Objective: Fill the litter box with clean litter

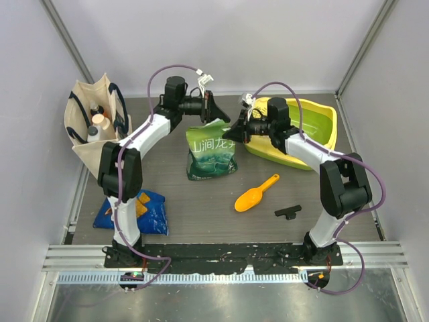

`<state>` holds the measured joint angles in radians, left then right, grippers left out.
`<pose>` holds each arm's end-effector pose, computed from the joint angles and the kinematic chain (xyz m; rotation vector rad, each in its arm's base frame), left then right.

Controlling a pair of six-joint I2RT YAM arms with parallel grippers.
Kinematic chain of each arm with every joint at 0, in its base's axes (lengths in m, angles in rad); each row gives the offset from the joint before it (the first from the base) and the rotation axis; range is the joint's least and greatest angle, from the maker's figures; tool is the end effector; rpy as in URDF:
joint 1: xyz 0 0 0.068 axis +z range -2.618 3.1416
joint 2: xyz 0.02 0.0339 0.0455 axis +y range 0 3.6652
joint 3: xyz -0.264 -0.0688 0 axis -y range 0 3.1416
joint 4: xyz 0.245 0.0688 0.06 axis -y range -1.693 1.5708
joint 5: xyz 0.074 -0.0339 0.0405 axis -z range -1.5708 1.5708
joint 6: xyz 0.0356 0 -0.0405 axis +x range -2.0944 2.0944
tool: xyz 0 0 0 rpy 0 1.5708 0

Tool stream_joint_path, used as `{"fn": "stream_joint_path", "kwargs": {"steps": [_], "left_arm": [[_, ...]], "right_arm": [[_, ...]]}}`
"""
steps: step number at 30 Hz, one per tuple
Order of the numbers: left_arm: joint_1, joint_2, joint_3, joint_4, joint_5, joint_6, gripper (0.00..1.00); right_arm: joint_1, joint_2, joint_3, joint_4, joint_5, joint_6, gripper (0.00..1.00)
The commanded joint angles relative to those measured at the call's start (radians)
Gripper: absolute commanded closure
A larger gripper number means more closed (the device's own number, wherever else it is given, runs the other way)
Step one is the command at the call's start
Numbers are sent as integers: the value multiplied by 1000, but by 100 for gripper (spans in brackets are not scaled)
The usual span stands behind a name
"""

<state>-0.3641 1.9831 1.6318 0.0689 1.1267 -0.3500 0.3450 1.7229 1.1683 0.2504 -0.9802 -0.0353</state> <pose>0.4205 -0.1946 0.3025 0.8527 1.7652 -1.5131 0.3564 0.1595 0.2683 -1.0054 1.5913 1.1223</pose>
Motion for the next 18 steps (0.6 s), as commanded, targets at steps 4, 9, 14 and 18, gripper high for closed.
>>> {"fn": "stream_joint_path", "kwargs": {"steps": [4,9,14,18], "left_arm": [[43,39,172,151,-63,-112,80],[96,83,215,-13,-206,78,86],[96,138,241,-228,-190,324,91],[73,117,189,-238,-157,345,95]], "right_arm": [[-3,-2,65,-16,-15,-41,83],[-4,0,64,-20,-9,-38,83],[-3,-2,71,-17,-15,-35,85],[-1,0,71,-26,-20,-35,87]]}}
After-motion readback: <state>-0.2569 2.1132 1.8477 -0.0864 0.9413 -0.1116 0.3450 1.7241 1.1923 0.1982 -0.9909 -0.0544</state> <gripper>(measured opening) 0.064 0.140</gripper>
